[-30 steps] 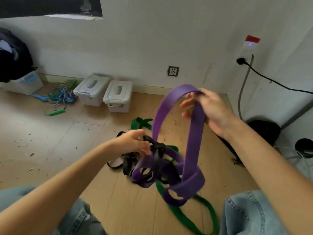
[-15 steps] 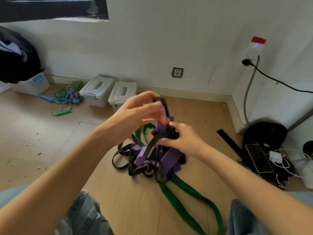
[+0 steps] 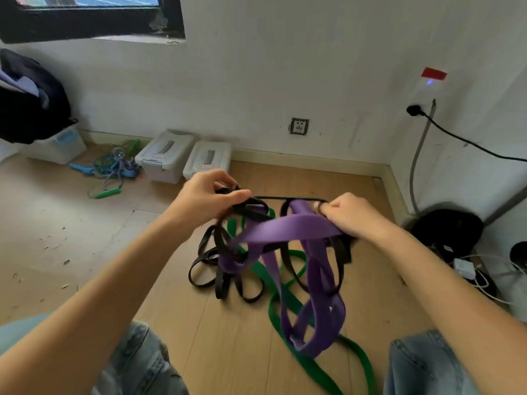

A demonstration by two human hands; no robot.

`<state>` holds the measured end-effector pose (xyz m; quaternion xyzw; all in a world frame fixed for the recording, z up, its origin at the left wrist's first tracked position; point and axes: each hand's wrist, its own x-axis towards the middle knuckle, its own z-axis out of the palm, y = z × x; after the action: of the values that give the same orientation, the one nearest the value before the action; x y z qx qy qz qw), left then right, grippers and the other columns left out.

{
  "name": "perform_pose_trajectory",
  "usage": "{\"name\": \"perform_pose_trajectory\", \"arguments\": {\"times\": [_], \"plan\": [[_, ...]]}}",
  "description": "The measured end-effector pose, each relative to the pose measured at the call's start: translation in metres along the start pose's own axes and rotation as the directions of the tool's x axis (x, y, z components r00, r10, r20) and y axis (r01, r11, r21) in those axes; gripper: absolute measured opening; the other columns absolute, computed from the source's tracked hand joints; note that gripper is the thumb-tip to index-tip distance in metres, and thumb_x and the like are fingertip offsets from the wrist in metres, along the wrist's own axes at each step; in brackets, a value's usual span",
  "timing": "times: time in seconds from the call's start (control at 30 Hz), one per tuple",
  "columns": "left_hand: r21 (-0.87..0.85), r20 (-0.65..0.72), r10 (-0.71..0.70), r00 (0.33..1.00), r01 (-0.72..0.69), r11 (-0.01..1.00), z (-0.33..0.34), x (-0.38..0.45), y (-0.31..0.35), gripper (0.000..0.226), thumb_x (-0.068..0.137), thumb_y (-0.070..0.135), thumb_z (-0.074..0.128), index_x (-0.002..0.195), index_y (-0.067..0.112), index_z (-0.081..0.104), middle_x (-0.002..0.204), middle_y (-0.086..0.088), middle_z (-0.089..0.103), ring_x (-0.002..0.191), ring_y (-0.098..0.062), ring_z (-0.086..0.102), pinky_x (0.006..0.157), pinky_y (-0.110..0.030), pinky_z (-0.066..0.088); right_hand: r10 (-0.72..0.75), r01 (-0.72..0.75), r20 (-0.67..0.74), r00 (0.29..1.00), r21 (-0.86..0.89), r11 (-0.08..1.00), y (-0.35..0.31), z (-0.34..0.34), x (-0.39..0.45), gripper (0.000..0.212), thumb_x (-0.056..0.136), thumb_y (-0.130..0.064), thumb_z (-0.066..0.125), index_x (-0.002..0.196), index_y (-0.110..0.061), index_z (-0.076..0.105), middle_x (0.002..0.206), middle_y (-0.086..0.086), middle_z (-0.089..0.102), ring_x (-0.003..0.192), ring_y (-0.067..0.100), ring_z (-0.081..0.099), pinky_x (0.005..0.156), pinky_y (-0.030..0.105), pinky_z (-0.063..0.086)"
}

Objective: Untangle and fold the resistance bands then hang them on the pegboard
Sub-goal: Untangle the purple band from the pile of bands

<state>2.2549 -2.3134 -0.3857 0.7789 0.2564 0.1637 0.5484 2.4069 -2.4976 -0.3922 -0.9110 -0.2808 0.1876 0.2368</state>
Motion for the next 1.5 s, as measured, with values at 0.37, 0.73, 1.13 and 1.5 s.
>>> {"name": "perform_pose_trajectory", "arguments": {"times": [0.37, 0.73, 1.13, 1.5], "plan": [[-0.604, 0.250, 0.059, 0.966, 0.108, 0.790, 0.012, -0.009, 0.022, 0.025, 0.072, 0.022, 0.065, 0.090, 0.004, 0.066, 0.078, -0.005, 0.071, 0.077, -0.014, 0.070, 0.060, -0.013, 0.053, -0.459, 0.391, 0.320, 0.829, 0.256, 0.884, -0.017, 0.039, -0.015, 0.034, 0.083, -0.029, 0.068, 0.116, -0.026, 0.058, 0.113, -0.007, 0.064, 0.103, 0.009, 0.059, 0.086, 0.028, 0.051], [0.116, 0.155, -0.067, 0.986, 0.049, 0.992, 0.012, -0.005, -0.006, 0.123, 0.058, 0.038, 0.083, 0.146, 0.033, -0.003, 0.151, -0.005, 0.024, 0.134, -0.024, 0.034, 0.109, -0.043, 0.032, -0.228, 0.169, -0.004, 0.974, 0.685, 0.709, -0.021, 0.024, -0.014, 0.033, 0.090, -0.022, 0.057, 0.098, 0.009, 0.064, 0.078, 0.014, 0.064, 0.063, 0.015, 0.056, 0.054, 0.019, 0.042], [-0.228, 0.164, -0.121, 0.979, 0.157, 0.961, 0.037, -0.016, 0.000, 0.016, 0.082, 0.016, 0.066, 0.095, 0.011, 0.059, 0.088, -0.013, 0.068, 0.064, -0.011, 0.068, 0.054, -0.017, 0.052, 0.085, -0.147, 0.184, 0.979, 0.355, 0.923, -0.009, 0.007, -0.006, 0.063, 0.091, -0.062, 0.030, 0.103, -0.009, 0.063, 0.089, 0.011, 0.070, 0.081, 0.025, 0.065, 0.070, 0.032, 0.051], [-0.491, 0.016, -0.142, 0.990, 0.131, 0.861, 0.009, -0.005, 0.019, 0.014, 0.087, 0.021, 0.061, 0.090, 0.008, 0.063, 0.071, -0.004, 0.060, 0.061, -0.010, 0.054, 0.051, -0.015, 0.048, -0.187, 0.116, -0.263, 0.947, -0.264, 0.957, -0.016, -0.003, -0.013, 0.073, 0.082, -0.070, 0.031, 0.066, -0.007, 0.064, 0.061, 0.005, 0.062, 0.058, 0.023, 0.060, 0.061, 0.034, 0.052]]}}
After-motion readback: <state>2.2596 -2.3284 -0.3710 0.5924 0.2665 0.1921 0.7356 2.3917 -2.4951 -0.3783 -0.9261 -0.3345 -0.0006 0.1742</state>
